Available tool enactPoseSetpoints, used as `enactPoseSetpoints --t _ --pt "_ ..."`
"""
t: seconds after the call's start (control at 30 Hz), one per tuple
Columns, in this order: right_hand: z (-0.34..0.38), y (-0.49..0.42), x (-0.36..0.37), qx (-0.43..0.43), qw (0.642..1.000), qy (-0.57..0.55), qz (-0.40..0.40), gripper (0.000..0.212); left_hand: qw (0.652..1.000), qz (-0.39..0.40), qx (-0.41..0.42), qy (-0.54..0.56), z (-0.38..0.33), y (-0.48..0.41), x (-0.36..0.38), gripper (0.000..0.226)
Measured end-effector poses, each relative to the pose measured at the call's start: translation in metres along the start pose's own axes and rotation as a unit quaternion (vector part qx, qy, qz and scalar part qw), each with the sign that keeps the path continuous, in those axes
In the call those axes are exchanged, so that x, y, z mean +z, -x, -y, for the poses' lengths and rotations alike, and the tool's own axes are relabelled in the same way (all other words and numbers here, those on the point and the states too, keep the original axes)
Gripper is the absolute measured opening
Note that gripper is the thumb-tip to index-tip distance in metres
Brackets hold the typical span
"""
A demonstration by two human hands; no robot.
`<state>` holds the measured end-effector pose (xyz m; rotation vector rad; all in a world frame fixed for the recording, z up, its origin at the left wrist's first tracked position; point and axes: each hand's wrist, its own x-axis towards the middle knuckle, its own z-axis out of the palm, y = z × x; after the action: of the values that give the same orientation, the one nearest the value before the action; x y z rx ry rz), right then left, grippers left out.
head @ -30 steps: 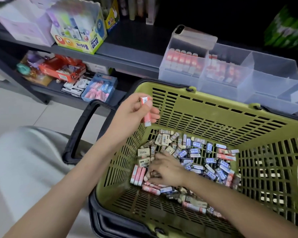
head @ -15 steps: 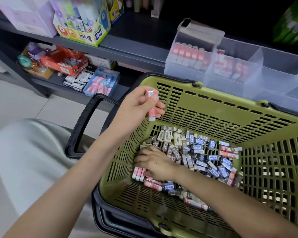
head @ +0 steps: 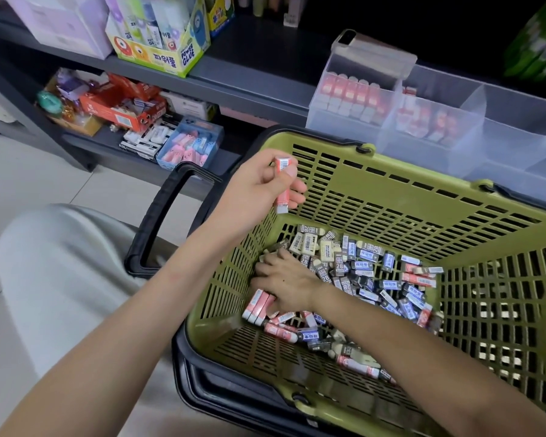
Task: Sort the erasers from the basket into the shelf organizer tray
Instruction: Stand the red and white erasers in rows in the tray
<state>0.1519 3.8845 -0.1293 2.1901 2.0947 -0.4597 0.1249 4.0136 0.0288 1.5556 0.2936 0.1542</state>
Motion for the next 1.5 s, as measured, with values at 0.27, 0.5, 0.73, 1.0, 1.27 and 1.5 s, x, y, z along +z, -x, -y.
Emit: enactPoseSetpoints --t 0.27,0.5,0.73,1.0,1.27,1.5 --pt "0.008 -0.001 -0.013 -0.051 0.995 0.058 0.057 0.050 1.000 0.003 -0.005 -0.027 0.000 0.001 0.003 0.015" --pt "0.001 0.008 0.001 -0.038 0.998 0.042 -0.020 0.045 1.000 0.001 -0.021 -0.003 -0.002 0.003 0.002 0.013" --pt "-0.003 0.072 -0.061 0.204 0.824 -0.483 -0.213 0.023 0.985 -0.022 -0.108 0.134 -0.007 0.003 0.003 0.004" --pt "-0.006 0.104 -0.160 0.298 0.663 -0.496 -0.475 0.017 0.984 0.070 -0.106 0.124 -0.029 -0.001 0.059 0.054" --pt "-0.039 0.123 -0.208 0.280 0.694 -0.519 -0.412 0.011 0.988 0.066 -0.019 0.142 -0.046 -0.040 0.073 0.009" --pt "-0.086 0.119 -0.247 0.216 0.740 -0.521 -0.366 0.040 0.976 0.160 -0.027 0.145 -0.070 -0.083 0.062 0.050"
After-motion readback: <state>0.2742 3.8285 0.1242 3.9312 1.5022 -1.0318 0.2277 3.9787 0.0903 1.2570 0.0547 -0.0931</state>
